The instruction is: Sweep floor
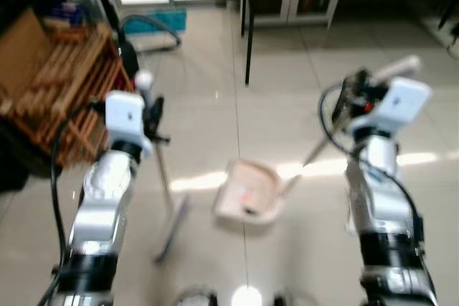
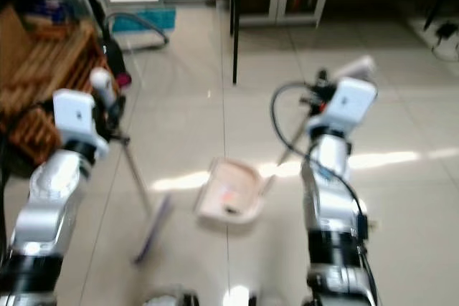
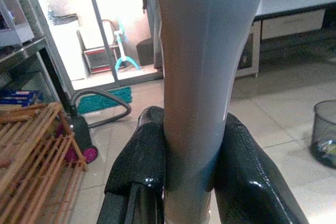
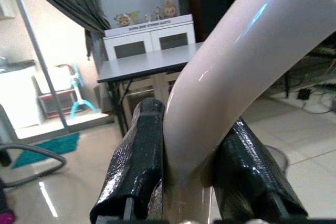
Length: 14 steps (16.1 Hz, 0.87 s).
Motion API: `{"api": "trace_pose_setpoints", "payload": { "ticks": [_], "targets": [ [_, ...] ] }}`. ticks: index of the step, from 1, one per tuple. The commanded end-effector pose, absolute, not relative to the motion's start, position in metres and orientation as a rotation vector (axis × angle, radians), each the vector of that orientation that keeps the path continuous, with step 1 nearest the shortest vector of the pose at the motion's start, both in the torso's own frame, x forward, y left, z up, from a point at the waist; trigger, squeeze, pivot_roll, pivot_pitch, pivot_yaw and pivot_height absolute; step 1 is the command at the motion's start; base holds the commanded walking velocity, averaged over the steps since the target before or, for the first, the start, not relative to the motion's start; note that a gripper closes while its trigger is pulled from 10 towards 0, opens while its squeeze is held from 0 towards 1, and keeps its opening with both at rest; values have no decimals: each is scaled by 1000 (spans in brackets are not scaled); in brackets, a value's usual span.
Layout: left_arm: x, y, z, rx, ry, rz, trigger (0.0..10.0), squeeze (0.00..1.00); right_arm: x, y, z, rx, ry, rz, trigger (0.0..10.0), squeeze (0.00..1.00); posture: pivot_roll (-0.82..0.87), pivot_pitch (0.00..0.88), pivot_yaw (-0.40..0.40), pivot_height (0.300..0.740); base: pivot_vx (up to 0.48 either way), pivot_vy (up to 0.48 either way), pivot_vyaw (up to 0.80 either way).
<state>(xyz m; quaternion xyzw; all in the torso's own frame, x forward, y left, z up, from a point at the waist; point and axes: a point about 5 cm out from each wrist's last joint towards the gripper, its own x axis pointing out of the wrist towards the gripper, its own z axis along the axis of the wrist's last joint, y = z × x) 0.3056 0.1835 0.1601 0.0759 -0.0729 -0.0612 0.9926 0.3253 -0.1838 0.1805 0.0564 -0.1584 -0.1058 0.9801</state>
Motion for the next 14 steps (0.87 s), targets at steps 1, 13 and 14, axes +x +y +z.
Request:
{"api": "trace_pose_setpoints", "payload": {
  "ticks": [1, 13, 14],
  "targets": [
    [305, 179, 165, 150, -169, -132, 10000, 0, 323, -192, 192, 82, -367, -235, 10000, 0, 40, 118, 62, 740, 428, 0, 0],
    [306, 175, 169, 121, -202, -158, 10000, 0, 324, -201, 212, 181, -394, -303, 10000, 0, 32, 118, 79, 740, 65, 0, -187],
    [306, 175, 169, 123, -200, -157, 10000, 0, 325, -201, 219, 184, -405, -299, 10000, 0, 28, 119, 80, 740, 450, 0, -800]
  ]
}}
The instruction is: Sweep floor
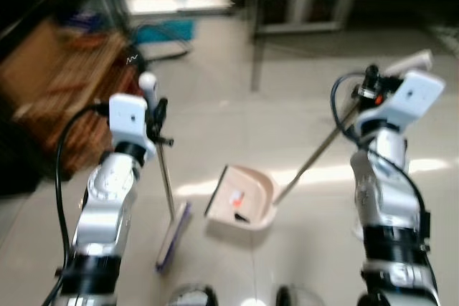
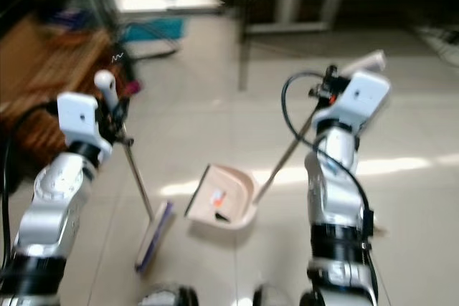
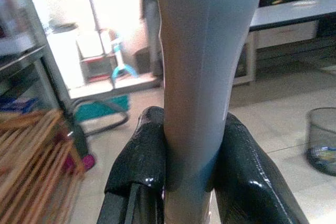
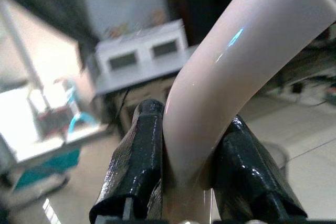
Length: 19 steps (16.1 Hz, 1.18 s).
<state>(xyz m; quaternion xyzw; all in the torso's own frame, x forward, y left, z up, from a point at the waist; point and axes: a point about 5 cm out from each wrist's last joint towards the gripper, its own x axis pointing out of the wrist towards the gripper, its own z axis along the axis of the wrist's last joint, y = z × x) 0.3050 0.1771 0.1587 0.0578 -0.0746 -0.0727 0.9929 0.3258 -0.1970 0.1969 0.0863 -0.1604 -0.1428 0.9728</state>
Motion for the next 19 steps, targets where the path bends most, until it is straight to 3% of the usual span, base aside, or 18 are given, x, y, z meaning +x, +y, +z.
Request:
{"api": "trace_pose_setpoints", "payload": {
  "ticks": [1, 15, 19],
  "targets": [
    [307, 175, 169, 125, -200, -156, 10000, 0, 327, -201, 221, 184, -406, -295, 10000, 0, 27, 120, 79, 740, 458, 0, -531],
    [308, 179, 168, 128, -196, -127, 10000, 0, 334, -202, 248, 170, -445, -287, 10000, 0, 22, 107, 70, 740, 477, 0, 0],
    [311, 175, 167, 122, -190, -150, 10000, 0, 331, -206, 252, 165, -459, -318, 10000, 0, 12, 95, 103, 740, 480, 0, 0]
  ]
}}
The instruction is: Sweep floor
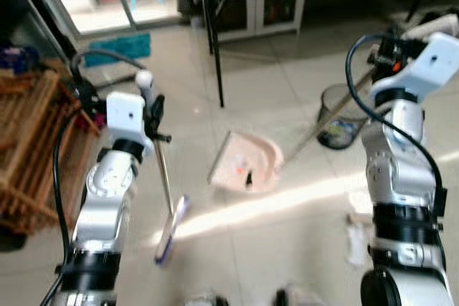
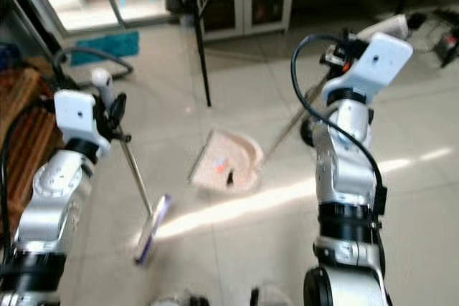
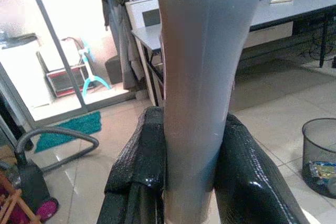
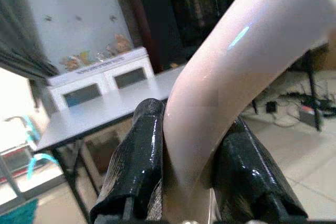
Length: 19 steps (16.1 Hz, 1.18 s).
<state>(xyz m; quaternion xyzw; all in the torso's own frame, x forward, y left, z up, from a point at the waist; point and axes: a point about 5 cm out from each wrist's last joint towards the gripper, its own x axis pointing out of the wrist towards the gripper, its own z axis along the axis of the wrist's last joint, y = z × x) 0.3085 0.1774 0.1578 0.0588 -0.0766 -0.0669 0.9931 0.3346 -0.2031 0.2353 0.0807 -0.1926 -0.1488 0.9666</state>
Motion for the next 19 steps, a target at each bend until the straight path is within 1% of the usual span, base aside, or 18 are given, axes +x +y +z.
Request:
{"api": "trace_pose_setpoints", "payload": {
  "ticks": [1, 2, 4, 7, 12, 14, 15, 19],
  "targets": [
    [311, 175, 166, 121, -189, -152, 10000, 0, 331, -206, 253, 165, -459, -321, 10000, 0, 8, 93, 107, 740, 480, 0, 0],
    [312, 175, 166, 120, -188, -154, 10000, 0, 330, -207, 254, 161, -460, -322, 10000, 0, 7, 93, 109, 740, 480, 0, 0],
    [316, 170, 166, 109, -189, -168, 10000, 0, 328, -209, 267, 133, -479, -329, 10000, 0, -5, 85, 118, 740, 480, 0, -638],
    [318, 168, 166, 104, -191, -170, 10000, 0, 327, -214, 277, 132, -496, -336, 10000, 0, -14, 78, 118, 740, 480, 0, -800],
    [319, 167, 165, 102, -191, -170, 10000, 0, 327, -215, 278, 130, -500, -336, 10000, 0, -16, 74, 118, 740, 480, 0, -800],
    [321, 168, 165, 93, -195, -159, 10000, 0, 328, -215, 289, 120, -520, -325, 10000, 0, -24, 67, 110, 740, 480, 0, -709],
    [321, 168, 164, 91, -196, -156, 10000, 0, 329, -215, 291, 119, -525, -326, 10000, 0, -27, 65, 109, 740, 480, 0, -475],
    [322, 168, 164, 85, -200, -151, 10000, 0, 328, -216, 296, 116, -536, -326, 10000, 0, -32, 61, 104, 740, 480, 0, 0]
  ]
}}
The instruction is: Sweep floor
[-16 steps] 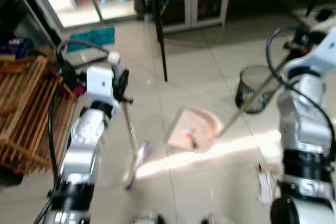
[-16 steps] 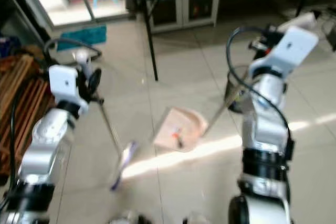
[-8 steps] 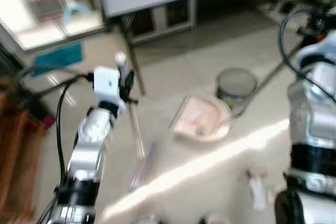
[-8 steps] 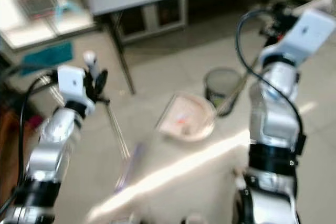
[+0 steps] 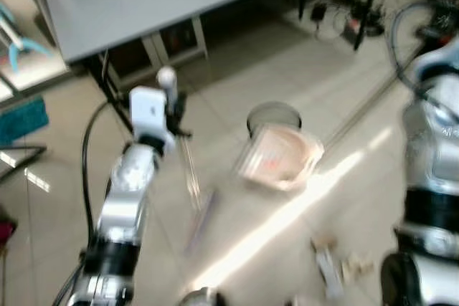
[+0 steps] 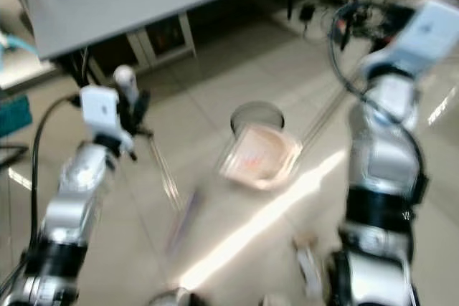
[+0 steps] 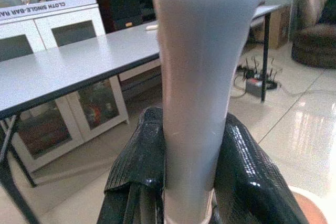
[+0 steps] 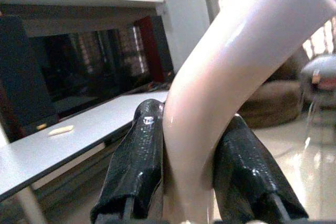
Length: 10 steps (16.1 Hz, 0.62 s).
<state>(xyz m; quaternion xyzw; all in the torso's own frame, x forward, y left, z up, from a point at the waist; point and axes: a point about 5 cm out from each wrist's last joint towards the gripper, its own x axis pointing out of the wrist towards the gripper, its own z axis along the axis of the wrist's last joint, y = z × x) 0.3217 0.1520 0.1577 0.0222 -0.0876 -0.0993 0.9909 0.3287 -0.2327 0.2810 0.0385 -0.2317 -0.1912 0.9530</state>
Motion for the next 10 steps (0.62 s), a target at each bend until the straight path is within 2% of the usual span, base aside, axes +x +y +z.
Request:
{"api": "trace_pose_setpoints", "payload": {
  "ticks": [1, 5, 8, 10],
  "targets": [
    [322, 168, 164, 85, -201, -149, 10000, 0, 328, -215, 298, 114, -541, -322, 10000, 0, -32, 62, 103, 740, 480, 0, 0],
    [321, 170, 162, 84, -203, -136, 10000, 0, 329, -212, 302, 62, -542, -292, 10000, 0, -35, 58, 91, 740, 480, 0, 0],
    [321, 170, 162, 82, -208, -135, 10000, 0, 330, -210, 303, 58, -549, -297, 10000, 0, -34, 50, 89, 740, 480, 0, 767],
    [321, 170, 161, 84, -209, -137, 10000, 0, 329, -211, 303, 67, -554, -305, 10000, 0, -35, 48, 90, 740, 480, 0, 0]
  ]
}}
